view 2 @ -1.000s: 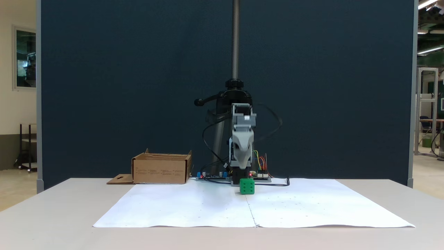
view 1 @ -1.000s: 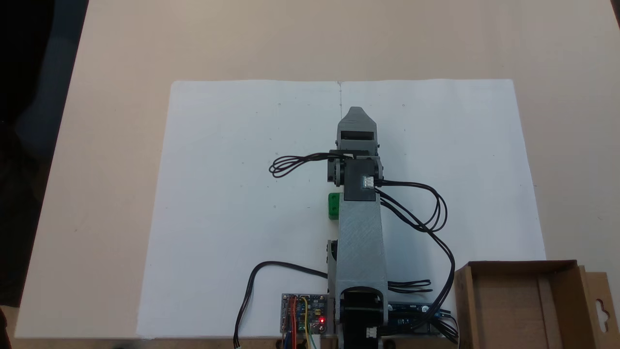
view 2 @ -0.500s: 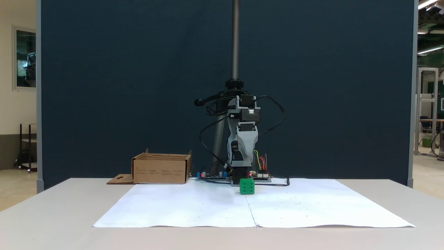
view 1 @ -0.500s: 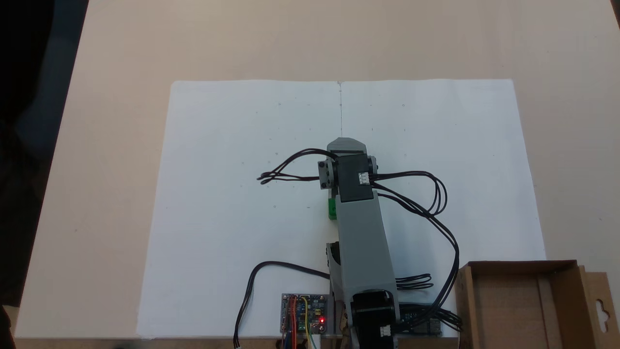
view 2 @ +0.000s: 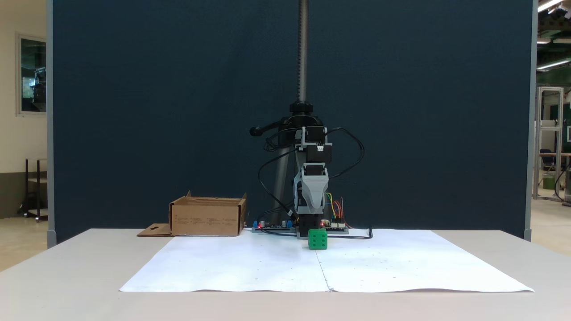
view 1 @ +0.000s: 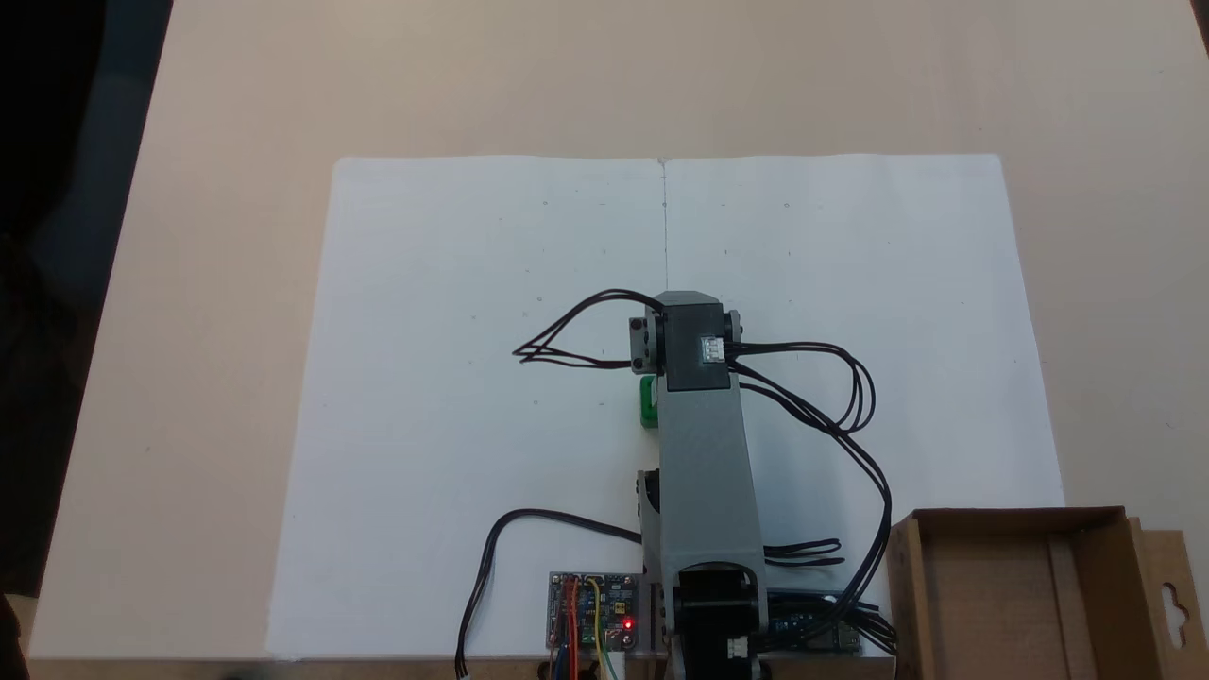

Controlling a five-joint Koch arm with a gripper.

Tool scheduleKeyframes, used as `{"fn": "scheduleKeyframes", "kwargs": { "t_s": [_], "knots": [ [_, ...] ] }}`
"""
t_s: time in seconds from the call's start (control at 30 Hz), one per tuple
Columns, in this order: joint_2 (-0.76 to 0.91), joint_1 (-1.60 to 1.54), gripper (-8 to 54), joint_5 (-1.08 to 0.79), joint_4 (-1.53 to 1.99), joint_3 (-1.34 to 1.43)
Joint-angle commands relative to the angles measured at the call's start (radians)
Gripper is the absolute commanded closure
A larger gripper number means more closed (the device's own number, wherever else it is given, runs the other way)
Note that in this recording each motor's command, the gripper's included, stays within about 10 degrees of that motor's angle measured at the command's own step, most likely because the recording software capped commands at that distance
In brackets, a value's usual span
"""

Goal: Grasp a green dice and put it in the bin.

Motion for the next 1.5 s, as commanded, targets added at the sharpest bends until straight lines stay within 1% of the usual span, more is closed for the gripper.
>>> {"fn": "scheduleKeyframes", "kwargs": {
  "t_s": [0.0, 0.3, 0.8, 1.2, 1.47],
  "knots": [
    [0.11, 0.002, 2.0, -0.103, 0.035, 0.008],
    [0.118, 0.014, 1.0, -0.112, 0.061, 0.046],
    [0.118, 0.011, 0.9, -0.1, 0.071, 0.118],
    [0.117, 0.006, 1.5, 0.049, 0.055, 0.14],
    [0.115, 0.005, 2.3, 0.126, -0.055, 0.178]
  ]
}}
